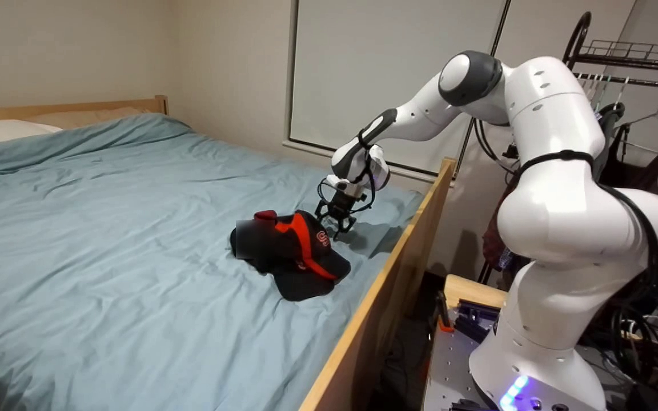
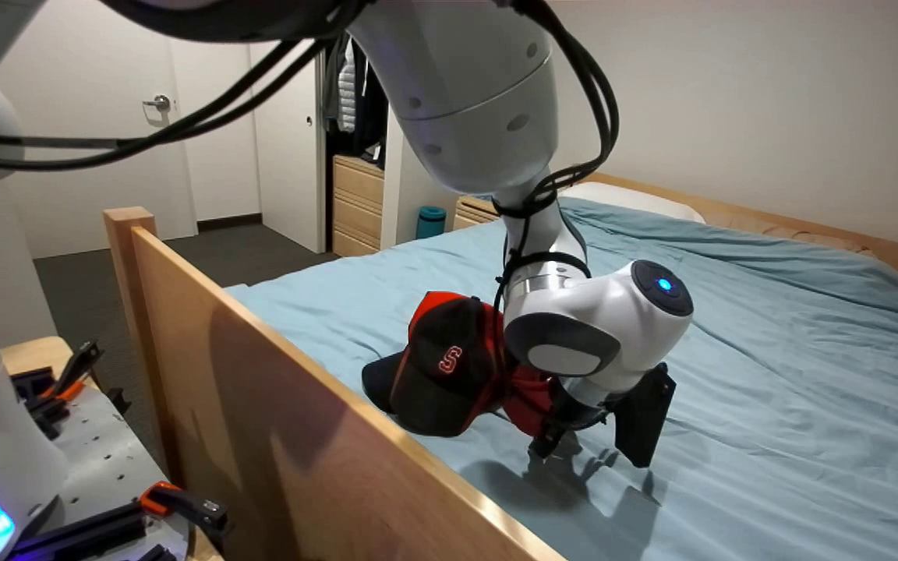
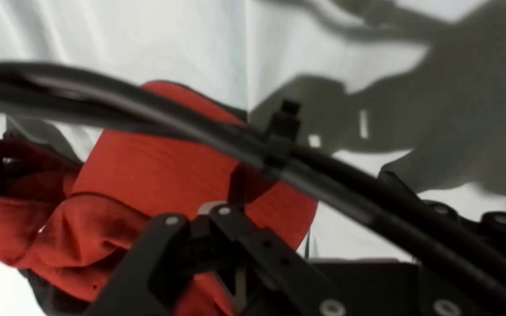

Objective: Put the left and right caps on the middle cap one at a time

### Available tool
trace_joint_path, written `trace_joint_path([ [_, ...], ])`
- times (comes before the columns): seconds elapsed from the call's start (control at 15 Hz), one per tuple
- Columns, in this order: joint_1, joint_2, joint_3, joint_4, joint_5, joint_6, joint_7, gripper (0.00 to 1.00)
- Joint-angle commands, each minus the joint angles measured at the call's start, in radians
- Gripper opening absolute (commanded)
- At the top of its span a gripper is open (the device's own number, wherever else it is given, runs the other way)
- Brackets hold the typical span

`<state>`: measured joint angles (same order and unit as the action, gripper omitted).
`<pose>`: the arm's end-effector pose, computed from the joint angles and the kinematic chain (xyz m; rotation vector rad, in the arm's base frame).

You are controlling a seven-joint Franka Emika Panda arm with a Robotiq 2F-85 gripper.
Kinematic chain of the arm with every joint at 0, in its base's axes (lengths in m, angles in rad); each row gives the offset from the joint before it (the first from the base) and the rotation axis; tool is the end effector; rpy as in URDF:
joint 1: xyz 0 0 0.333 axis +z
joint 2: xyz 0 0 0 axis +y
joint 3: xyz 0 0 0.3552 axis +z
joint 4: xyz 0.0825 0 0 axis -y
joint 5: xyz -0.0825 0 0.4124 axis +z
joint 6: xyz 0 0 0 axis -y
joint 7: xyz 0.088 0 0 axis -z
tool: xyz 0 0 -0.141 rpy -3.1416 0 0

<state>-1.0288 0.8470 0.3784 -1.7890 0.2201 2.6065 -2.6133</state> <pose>0.5431 -0.4264 0.0771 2.0721 2.2438 0.6055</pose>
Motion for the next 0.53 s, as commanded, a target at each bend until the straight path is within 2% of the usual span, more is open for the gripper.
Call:
trace_joint_path([
  [0.0,-0.221,0.008,0.244,-0.032,-0.111,-0.086,0.004,0.47],
  [0.07,-0.274,0.019,0.305,-0.032,-0.125,-0.122,0.01,0.39],
  [0.2,-0.347,0.035,0.38,-0.026,-0.125,-0.192,0.01,0.26],
  [0.4,-0.397,0.042,0.417,-0.02,-0.108,-0.264,0.01,0.07],
  [0.47,-0.381,0.028,0.394,-0.022,-0.119,-0.262,0.01,0.21],
])
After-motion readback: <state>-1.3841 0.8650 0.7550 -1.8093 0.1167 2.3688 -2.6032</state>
